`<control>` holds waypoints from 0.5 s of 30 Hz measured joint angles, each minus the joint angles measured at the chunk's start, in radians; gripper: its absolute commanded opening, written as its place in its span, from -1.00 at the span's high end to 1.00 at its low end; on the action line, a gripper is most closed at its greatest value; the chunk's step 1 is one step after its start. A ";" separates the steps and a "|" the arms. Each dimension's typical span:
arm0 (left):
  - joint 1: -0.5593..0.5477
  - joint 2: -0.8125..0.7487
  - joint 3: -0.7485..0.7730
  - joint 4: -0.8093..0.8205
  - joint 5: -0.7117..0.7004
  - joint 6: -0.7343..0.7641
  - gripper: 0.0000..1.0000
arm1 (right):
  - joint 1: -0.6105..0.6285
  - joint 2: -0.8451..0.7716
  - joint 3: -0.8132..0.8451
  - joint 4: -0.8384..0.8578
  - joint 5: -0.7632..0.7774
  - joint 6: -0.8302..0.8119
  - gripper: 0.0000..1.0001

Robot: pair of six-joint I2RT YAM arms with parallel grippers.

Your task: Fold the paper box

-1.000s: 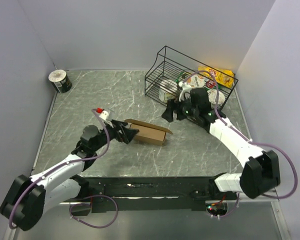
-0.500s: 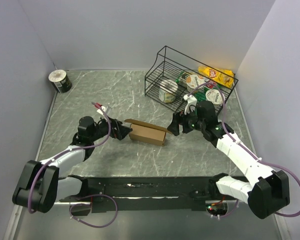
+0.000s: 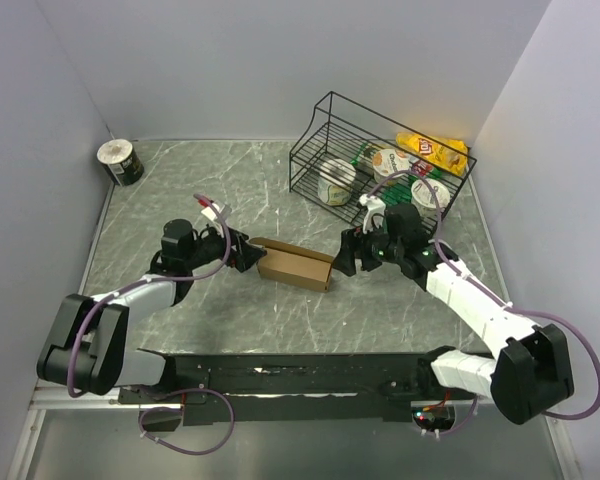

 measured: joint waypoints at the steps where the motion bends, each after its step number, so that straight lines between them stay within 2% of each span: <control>1: 0.000 0.006 0.004 0.000 -0.002 0.002 -0.88 | 0.002 0.005 0.000 0.000 0.000 0.000 -0.64; 5: 0.000 0.011 0.007 0.000 -0.016 0.019 -0.93 | 0.012 0.035 0.000 -0.001 0.002 -0.001 -0.52; 15: 0.000 0.053 0.066 -0.033 -0.020 0.054 -0.94 | 0.050 0.113 0.016 -0.002 0.042 -0.018 0.22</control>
